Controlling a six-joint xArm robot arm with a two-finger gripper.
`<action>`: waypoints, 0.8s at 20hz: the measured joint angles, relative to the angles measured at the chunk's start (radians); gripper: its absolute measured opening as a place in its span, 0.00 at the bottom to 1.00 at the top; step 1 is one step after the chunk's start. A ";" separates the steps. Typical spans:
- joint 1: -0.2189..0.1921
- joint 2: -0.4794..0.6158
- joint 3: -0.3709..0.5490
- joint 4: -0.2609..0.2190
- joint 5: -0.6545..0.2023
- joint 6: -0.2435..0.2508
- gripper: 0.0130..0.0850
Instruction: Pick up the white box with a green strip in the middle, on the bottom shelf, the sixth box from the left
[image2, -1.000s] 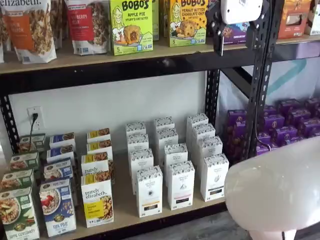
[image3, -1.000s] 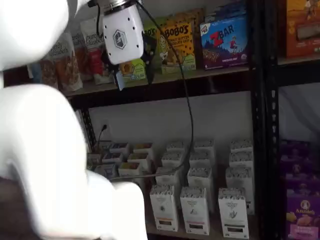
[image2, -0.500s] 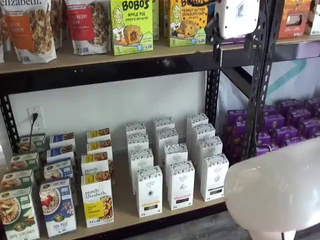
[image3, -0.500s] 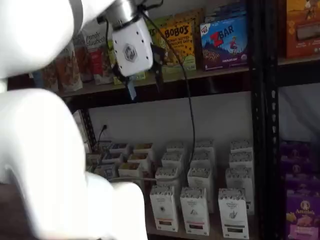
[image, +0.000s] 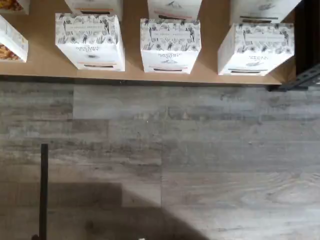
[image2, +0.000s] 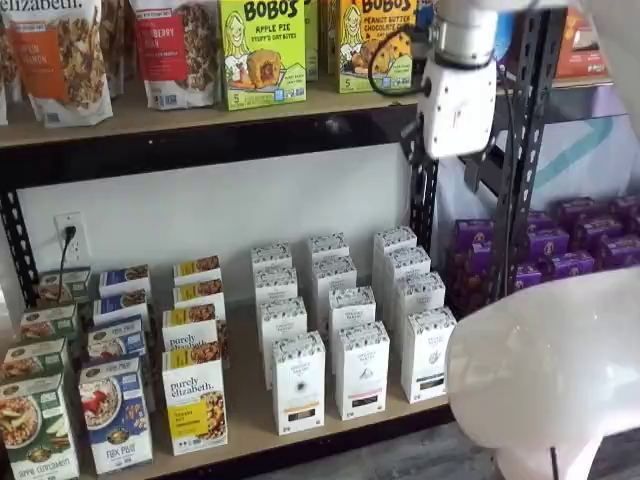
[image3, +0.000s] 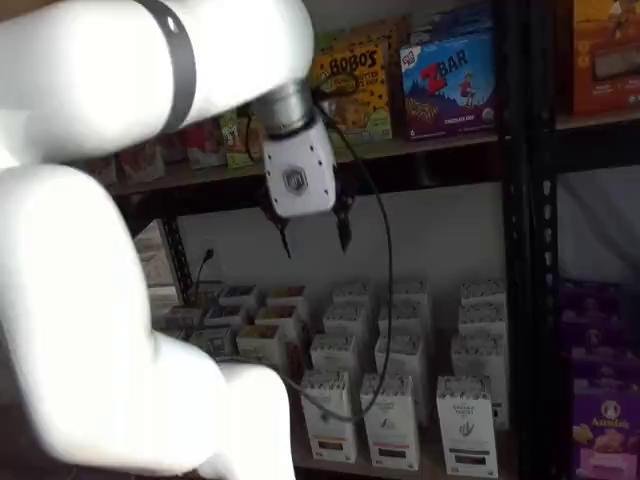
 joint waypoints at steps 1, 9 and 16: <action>-0.010 0.008 0.028 0.006 -0.036 -0.011 1.00; -0.057 0.130 0.206 -0.023 -0.341 -0.037 1.00; -0.089 0.349 0.237 -0.050 -0.529 -0.047 1.00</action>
